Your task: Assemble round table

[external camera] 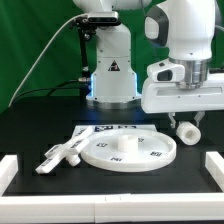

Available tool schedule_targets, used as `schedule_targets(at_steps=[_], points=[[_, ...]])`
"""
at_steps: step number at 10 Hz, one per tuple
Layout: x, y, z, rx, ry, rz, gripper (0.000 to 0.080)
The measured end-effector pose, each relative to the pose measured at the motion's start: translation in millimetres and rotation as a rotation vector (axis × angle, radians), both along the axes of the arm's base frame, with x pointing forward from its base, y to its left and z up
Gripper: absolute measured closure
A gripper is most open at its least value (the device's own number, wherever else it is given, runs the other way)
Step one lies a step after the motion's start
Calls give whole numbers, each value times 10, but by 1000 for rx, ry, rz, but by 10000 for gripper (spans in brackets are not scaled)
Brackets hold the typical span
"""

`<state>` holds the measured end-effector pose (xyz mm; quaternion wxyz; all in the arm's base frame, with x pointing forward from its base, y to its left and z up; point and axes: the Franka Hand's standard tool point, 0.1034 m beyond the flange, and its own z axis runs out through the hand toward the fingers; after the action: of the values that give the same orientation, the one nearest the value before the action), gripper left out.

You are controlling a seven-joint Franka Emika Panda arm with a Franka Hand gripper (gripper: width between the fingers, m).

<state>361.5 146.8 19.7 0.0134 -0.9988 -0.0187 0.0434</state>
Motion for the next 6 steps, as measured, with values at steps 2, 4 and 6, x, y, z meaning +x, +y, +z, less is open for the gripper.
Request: schedule_targets(at_steps=[2,4,6], points=[[1,-1,0,1,0,1,485],[1,-52,30,-1,16,43,308],[154,-312,338,9,29,78,161]])
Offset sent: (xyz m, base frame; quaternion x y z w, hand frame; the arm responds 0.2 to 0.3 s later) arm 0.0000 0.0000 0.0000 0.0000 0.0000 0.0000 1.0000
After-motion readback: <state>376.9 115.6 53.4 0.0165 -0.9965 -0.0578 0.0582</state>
